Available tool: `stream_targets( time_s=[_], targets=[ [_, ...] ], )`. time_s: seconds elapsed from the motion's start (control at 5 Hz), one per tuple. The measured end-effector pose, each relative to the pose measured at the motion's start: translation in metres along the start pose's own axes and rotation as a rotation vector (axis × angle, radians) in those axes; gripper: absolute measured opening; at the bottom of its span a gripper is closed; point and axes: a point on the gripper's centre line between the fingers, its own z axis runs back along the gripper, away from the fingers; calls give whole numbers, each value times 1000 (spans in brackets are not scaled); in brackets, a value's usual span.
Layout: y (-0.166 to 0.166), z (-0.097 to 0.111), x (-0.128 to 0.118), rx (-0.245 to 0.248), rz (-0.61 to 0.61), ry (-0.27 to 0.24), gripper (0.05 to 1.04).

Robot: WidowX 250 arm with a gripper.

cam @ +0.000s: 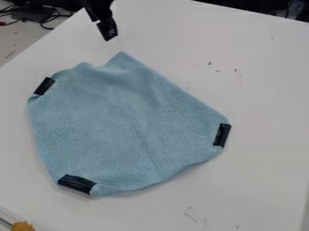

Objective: Move the cloth to the bottom

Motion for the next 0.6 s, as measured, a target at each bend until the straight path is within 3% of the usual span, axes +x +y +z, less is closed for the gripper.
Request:
stream_targets(
  time_s=[0.2,0.4,0.6],
  targets=[
    [-12,13,-24,-36,114,139,991],
    [-61,18,-63,-87,325,262,991],
    [-105,31,-94,-89,458,343,991]
  ],
)
